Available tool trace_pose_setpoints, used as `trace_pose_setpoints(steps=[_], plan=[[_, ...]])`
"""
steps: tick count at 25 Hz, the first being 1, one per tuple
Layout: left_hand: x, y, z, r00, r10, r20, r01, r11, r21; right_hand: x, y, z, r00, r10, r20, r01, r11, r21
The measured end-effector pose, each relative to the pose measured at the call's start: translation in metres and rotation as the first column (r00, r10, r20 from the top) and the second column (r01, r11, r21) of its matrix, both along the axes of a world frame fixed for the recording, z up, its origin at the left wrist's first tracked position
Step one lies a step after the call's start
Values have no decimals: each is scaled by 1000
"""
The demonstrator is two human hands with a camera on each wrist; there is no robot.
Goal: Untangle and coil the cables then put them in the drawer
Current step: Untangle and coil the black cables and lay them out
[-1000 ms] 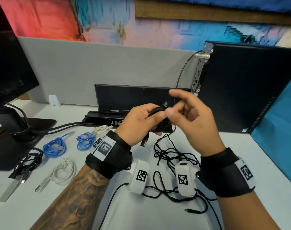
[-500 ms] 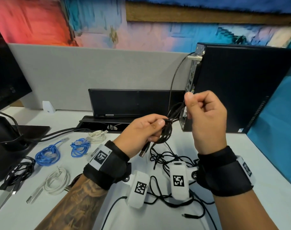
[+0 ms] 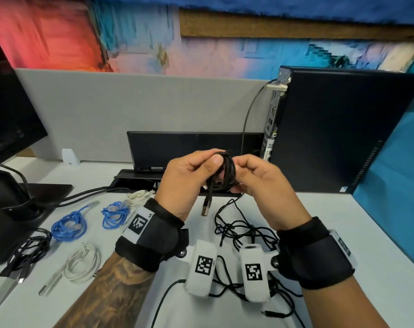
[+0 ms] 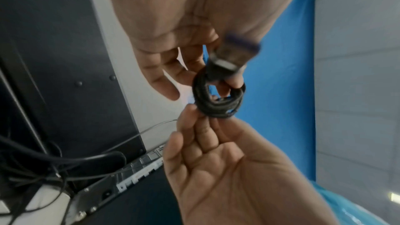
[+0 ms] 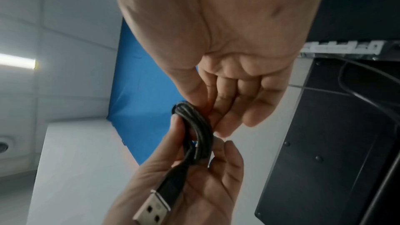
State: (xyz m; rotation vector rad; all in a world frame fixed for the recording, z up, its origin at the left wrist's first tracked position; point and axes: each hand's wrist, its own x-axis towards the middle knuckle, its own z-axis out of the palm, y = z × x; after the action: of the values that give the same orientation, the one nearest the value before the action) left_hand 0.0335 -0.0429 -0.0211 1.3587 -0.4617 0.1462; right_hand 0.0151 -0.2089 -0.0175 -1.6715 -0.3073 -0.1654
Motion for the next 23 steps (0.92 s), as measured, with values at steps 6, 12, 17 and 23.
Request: trace_pose_setpoints(steps=[6, 12, 17, 23], plan=[[1, 1, -4, 978, 145, 151, -171, 970, 171, -6, 3, 5, 983, 98, -154, -64, 976, 207], [2, 0, -8, 988, 106, 116, -126, 976, 177, -10, 10, 2, 996, 36, -81, -45, 991, -124], [10, 5, -14, 942, 191, 275, -281, 897, 340, -8, 7, 0, 970, -214, 117, 229, 964, -136], [10, 15, -8, 980, 147, 130, -192, 862, 470, -9, 6, -2, 950, -229, 211, 265, 951, -161]])
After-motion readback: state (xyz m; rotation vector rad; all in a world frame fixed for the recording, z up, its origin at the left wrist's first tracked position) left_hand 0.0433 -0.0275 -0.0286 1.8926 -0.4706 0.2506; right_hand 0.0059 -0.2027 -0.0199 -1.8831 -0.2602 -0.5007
